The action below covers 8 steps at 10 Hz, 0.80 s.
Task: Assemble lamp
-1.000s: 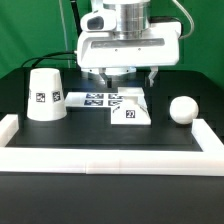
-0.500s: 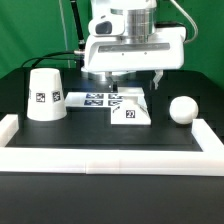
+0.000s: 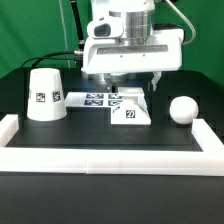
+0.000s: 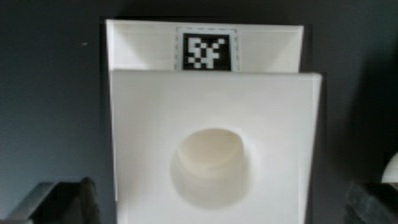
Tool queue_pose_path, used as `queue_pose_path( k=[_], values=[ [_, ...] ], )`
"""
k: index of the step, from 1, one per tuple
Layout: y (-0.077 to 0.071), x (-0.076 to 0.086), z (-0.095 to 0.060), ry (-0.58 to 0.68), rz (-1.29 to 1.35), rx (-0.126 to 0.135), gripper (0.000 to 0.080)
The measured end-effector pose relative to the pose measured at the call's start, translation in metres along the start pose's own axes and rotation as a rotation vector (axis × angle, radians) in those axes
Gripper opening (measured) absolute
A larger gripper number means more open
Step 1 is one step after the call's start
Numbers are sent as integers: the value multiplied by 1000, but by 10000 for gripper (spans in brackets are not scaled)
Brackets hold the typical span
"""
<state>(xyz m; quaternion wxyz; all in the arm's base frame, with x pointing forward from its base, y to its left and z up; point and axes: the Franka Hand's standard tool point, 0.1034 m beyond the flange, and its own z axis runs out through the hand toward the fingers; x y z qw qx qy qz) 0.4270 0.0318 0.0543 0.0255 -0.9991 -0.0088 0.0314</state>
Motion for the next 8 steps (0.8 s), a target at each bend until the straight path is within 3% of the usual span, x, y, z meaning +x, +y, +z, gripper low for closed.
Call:
queue_pose_path(
  k=[5, 6, 8],
  values=[
    [6, -1, 8, -2, 7, -3, 695],
    [6, -1, 7, -2, 7, -3, 533],
    [6, -1, 7, -2, 7, -3, 534]
  ],
)
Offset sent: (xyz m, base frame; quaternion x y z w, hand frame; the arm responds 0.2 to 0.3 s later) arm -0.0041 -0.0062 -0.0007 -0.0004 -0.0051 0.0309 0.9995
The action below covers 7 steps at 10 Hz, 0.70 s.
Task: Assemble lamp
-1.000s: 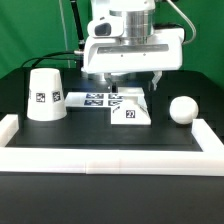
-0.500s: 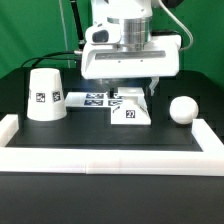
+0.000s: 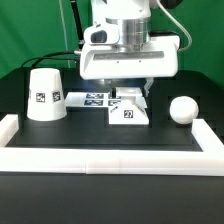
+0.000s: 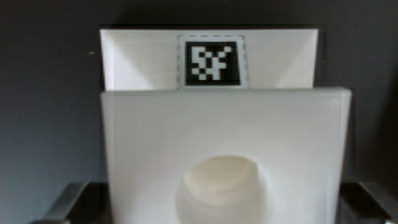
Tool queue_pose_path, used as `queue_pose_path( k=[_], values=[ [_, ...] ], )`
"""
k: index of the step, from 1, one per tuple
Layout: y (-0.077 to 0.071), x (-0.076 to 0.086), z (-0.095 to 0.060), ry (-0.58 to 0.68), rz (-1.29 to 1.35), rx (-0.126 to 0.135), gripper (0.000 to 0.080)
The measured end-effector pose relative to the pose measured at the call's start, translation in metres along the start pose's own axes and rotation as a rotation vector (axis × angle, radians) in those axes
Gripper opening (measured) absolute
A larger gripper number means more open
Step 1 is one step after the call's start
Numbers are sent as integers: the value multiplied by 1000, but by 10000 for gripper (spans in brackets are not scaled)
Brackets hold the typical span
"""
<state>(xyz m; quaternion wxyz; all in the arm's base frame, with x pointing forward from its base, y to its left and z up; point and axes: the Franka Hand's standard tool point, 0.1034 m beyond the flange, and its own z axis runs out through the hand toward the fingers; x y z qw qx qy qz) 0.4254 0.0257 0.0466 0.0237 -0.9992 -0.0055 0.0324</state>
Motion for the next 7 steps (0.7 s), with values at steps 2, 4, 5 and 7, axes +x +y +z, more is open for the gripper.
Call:
queue_pose_path(
  k=[2, 4, 5, 7],
  values=[
    [0, 0, 0, 0, 0, 0, 534],
    [0, 0, 0, 0, 0, 0, 534],
    [0, 1, 0, 0, -2, 0, 534],
    [-4, 33, -2, 11, -21, 7, 535]
  ],
)
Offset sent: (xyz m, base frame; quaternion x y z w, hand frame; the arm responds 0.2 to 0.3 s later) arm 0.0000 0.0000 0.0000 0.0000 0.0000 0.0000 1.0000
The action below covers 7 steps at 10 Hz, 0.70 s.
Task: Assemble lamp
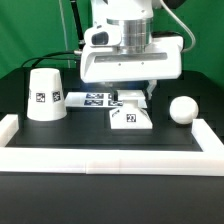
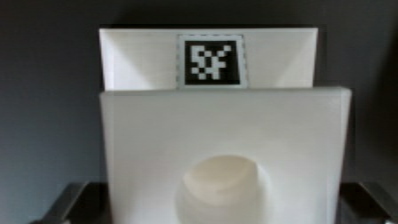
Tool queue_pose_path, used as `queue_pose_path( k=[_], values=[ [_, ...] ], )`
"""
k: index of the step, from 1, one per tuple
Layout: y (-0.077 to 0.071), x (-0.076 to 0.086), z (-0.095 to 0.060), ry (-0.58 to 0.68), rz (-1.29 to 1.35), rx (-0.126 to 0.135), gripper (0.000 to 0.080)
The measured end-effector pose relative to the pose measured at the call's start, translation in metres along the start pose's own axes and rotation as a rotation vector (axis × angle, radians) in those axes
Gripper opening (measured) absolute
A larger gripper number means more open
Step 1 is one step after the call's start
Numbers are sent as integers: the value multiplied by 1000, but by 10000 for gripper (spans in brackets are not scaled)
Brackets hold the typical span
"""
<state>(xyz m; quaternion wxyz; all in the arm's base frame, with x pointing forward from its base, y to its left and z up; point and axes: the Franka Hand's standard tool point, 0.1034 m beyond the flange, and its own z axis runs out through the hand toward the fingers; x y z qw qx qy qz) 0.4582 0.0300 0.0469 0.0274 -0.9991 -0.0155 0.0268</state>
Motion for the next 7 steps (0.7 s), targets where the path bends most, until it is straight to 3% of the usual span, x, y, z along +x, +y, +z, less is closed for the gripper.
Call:
queue_pose_path(
  k=[2, 5, 7],
  values=[
    [-6, 24, -1, 28, -9, 3, 535],
    [-15, 73, -4, 112, -33, 5, 535],
    [-16, 79, -5, 126, -45, 4, 535]
  ],
)
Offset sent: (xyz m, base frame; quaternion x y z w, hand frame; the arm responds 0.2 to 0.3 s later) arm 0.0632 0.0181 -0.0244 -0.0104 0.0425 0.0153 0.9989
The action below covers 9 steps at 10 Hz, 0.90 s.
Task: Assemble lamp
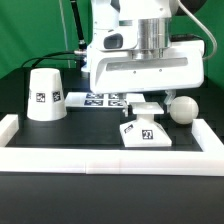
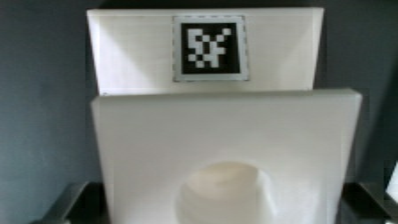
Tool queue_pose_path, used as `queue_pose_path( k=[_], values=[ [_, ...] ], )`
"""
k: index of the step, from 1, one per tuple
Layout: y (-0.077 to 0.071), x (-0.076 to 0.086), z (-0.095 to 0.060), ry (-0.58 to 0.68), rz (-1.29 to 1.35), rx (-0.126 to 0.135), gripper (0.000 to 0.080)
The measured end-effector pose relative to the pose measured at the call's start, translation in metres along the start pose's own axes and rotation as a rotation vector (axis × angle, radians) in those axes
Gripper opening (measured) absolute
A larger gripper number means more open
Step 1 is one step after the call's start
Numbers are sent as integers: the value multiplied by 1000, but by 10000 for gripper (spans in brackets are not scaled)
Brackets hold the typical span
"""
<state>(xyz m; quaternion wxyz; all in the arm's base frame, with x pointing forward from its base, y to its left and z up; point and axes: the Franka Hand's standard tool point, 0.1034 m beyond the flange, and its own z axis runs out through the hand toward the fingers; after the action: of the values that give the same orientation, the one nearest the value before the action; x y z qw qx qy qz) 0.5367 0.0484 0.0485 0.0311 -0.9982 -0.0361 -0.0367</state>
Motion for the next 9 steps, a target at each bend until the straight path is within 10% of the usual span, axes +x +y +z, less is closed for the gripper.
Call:
queue_pose_path(
  k=[4, 9],
  values=[
    [-5, 2, 1, 4, 16, 0, 535],
    [-41, 50, 6, 62, 1, 16, 535]
  ],
)
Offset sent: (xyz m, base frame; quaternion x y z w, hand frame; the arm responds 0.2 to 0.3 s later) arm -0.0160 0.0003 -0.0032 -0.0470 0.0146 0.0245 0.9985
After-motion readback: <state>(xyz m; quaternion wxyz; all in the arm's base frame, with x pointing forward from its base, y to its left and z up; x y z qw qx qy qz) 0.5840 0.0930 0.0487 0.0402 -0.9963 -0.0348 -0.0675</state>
